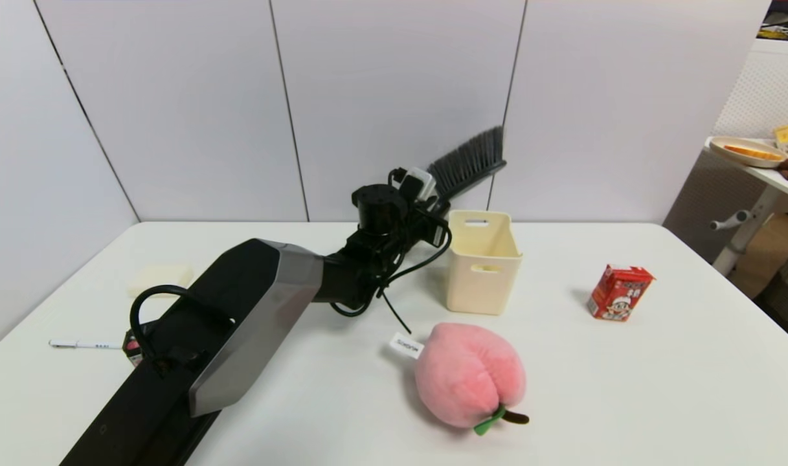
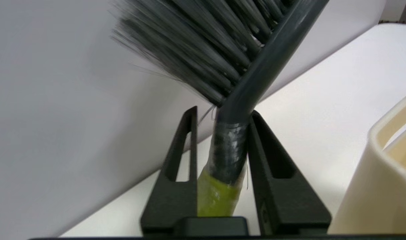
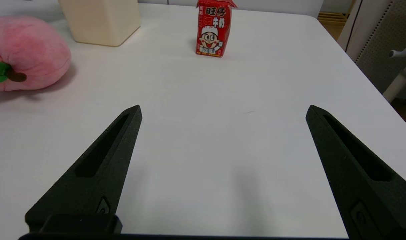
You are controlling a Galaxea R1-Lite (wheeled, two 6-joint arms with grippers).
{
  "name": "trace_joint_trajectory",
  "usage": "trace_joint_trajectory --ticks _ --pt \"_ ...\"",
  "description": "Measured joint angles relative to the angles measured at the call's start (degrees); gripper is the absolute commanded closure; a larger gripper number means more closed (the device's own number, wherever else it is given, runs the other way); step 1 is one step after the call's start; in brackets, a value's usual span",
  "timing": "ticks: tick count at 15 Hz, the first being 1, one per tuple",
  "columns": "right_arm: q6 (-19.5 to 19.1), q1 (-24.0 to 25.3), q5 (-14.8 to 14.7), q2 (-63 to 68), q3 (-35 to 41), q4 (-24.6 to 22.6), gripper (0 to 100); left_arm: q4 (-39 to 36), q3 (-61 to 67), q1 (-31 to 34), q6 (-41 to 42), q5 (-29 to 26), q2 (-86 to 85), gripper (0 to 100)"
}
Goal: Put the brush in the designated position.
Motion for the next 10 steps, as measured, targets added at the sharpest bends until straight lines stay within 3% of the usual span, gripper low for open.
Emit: trace_joint_trajectory --ticks 10 --pt "0.0 0.0 0.0 0.0 0.0 0.0 0 0.5 0.4 1.7 1.6 -0.1 -2.4 0"
